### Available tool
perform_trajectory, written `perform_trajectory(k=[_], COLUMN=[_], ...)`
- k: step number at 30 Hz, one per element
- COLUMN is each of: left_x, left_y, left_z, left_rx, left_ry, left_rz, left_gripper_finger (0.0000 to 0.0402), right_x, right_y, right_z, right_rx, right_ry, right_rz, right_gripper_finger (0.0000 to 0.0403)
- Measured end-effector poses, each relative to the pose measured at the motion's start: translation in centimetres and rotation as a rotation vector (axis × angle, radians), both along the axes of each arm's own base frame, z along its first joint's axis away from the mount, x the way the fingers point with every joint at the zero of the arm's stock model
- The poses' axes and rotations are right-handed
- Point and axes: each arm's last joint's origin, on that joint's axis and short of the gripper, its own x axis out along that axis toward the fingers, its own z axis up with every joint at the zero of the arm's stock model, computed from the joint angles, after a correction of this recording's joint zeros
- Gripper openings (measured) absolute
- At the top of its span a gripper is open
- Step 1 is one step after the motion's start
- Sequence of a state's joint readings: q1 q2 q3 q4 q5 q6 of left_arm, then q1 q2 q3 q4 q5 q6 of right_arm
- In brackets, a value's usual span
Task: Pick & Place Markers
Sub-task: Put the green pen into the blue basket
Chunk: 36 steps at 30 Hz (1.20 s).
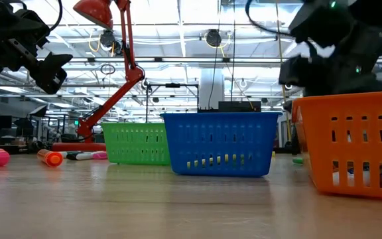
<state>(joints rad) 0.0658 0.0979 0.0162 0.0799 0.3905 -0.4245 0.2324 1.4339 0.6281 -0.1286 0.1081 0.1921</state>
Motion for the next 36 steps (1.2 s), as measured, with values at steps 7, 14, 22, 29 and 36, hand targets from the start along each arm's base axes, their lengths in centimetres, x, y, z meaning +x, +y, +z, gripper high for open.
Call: perform_trajectory(k=[7,14,22,29,36], left_x=[0.0,0.0,0.0,0.0,0.0], left_y=[0.0,0.0,0.0,0.0,0.0], left_z=[0.0,0.0,0.0,0.0,0.0], left_rx=[0.000,0.000,0.000,0.000,-0.001], left_ry=[0.001,0.001,0.000,0.001,0.002], left_rz=[0.000,0.000,0.000,0.000,0.000], left_gripper_finger=[0.0273,0.0274,0.0274,0.0274,0.0273], right_x=[-0.7,-2.5,-3.7,-3.9,-2.8], right_y=[-0.5,-1.5,-2.0,-1.4,0.7], right_z=[-1.2,-0.5,1.3,3.1,3.0], right_rx=[-0.085,-0.121,0.131,0.362,0.338], right_ry=[0.150,0.253,0.218,0.170,0.008], right_rz=[0.050,-0.086,-0.494,-0.474,-0.216], right_gripper_finger=[0.0195,0.0187,0.0187,0.0187,0.0187])
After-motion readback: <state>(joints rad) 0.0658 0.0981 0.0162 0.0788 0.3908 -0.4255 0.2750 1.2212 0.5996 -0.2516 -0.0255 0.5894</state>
